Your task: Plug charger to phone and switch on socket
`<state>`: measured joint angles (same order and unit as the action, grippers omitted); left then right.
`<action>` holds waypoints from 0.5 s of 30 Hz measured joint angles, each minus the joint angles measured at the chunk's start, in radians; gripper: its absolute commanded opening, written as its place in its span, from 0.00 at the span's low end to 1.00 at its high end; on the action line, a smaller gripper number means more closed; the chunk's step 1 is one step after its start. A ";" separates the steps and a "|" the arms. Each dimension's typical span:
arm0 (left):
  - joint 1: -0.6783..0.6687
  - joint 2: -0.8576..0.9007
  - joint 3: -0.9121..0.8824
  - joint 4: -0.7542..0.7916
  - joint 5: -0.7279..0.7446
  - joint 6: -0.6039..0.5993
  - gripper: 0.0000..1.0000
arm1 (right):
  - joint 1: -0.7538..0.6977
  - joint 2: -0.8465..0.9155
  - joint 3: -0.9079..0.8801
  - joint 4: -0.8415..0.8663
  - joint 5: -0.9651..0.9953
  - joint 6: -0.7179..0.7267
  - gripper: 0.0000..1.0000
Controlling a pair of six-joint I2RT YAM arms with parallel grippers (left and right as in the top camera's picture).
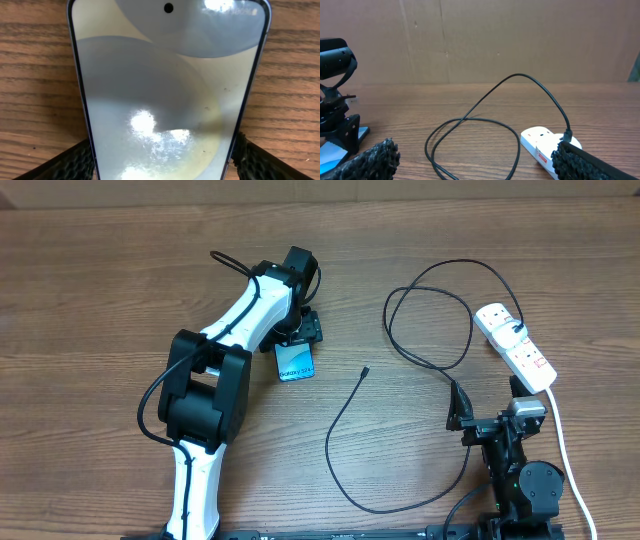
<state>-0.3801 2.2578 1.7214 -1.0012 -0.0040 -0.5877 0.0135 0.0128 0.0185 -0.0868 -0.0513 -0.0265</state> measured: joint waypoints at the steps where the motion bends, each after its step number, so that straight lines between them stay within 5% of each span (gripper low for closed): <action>1: 0.000 0.000 0.000 0.001 0.000 0.000 0.73 | 0.000 0.000 0.000 0.000 0.000 0.000 1.00; 15: -0.005 -0.002 0.001 0.003 -0.003 0.003 0.67 | 0.000 0.000 0.000 0.000 0.000 0.000 1.00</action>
<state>-0.3847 2.2562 1.7226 -0.9985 -0.0067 -0.5842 0.0135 0.0128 0.0185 -0.0868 -0.0513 -0.0265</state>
